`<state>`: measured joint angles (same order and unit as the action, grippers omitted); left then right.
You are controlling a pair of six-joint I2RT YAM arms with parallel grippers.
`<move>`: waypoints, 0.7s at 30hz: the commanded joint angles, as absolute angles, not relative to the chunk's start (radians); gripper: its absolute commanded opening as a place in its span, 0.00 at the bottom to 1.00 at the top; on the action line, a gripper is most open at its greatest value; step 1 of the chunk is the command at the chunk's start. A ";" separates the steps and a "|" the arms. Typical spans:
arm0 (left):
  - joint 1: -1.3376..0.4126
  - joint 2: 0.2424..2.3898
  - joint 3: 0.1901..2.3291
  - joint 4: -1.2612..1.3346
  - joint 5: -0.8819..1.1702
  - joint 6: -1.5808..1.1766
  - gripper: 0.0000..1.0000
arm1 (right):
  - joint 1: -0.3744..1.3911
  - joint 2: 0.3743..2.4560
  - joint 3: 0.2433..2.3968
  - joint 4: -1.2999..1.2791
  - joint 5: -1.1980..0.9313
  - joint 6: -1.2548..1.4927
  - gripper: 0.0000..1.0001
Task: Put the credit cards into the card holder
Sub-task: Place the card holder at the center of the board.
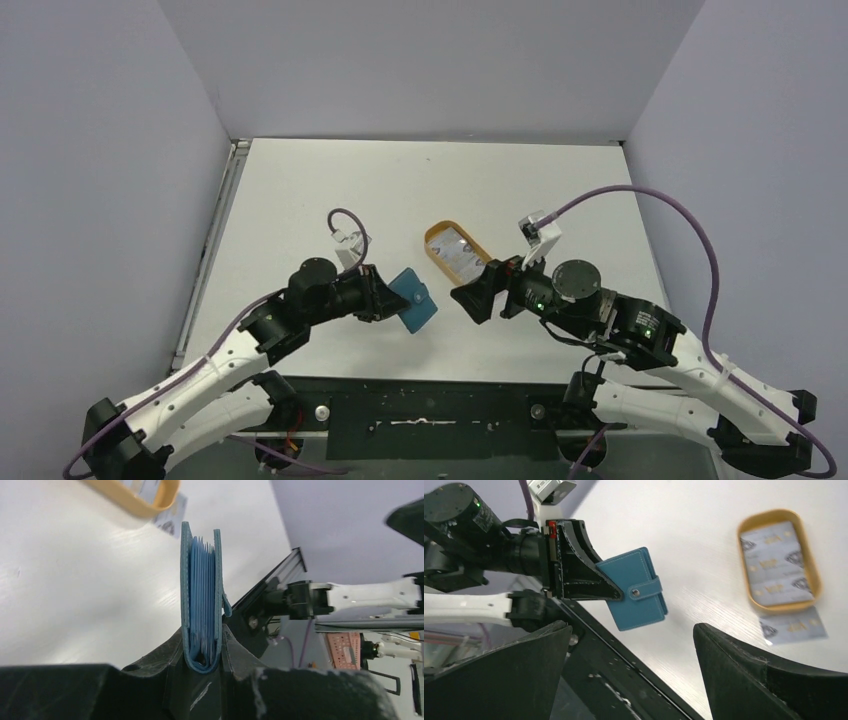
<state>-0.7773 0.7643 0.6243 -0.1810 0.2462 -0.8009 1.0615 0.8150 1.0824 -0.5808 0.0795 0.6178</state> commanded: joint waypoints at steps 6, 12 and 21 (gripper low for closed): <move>-0.723 1.007 0.511 0.234 0.403 -0.903 0.00 | 1.062 0.660 0.829 -0.598 0.269 0.608 1.00; -0.718 0.980 0.499 0.387 0.557 -0.907 0.00 | 1.024 0.683 0.773 -0.469 0.051 0.672 1.00; -0.715 0.799 0.497 0.448 0.660 -0.896 0.00 | 0.971 0.711 0.721 -0.207 -0.266 0.778 1.00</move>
